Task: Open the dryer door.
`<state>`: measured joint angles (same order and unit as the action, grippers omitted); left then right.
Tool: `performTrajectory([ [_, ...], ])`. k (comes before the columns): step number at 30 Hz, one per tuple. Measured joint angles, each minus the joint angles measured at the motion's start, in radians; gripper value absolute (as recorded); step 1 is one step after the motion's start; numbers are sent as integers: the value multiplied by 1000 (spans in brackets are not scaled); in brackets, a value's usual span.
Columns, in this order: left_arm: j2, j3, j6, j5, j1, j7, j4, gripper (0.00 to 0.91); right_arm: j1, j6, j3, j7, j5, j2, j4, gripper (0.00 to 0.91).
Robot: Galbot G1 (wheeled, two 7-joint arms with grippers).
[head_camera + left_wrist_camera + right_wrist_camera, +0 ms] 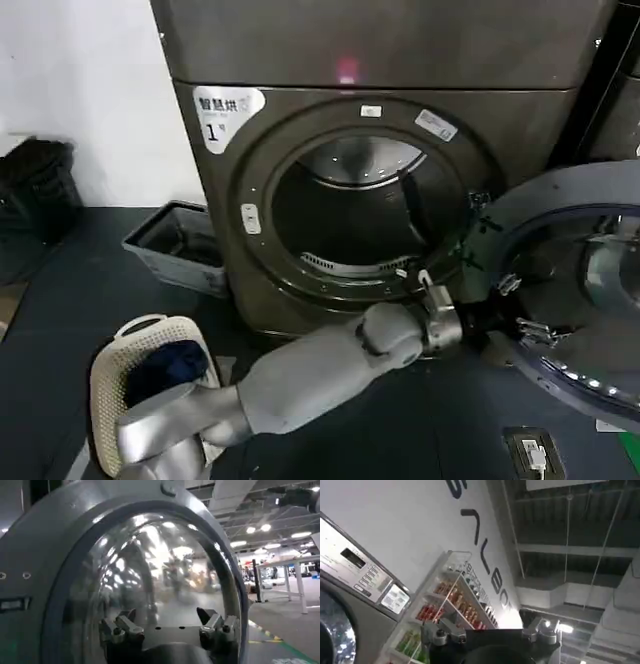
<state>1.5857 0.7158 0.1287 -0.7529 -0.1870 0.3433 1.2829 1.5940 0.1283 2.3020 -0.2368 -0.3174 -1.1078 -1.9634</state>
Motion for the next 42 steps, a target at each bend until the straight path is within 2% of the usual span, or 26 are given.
performTrajectory([
  [8, 23, 0, -12, 37, 12, -36, -27, 907, -1, -1, -4, -1, 0, 6, 2, 907],
  [17, 23, -4, 30, 53, 6, -48, -34, 907, 3, -3, -1, 0, 1, 19, 13, 907],
  [21, -9, 11, 62, 5, 4, -46, -3, 907, 6, -4, 3, 1, 0, 24, 21, 907],
  [30, -153, 51, 190, -33, 8, -67, 136, 907, -8, -3, 2, 20, -1, 26, 19, 907],
  [34, -238, 64, 209, -42, 5, -64, 206, 907, -14, -4, 13, 26, -25, 26, 9, 907],
  [42, -484, 54, 199, -58, -22, -49, 391, 907, -30, -23, 27, 41, -21, 30, -9, 907],
])
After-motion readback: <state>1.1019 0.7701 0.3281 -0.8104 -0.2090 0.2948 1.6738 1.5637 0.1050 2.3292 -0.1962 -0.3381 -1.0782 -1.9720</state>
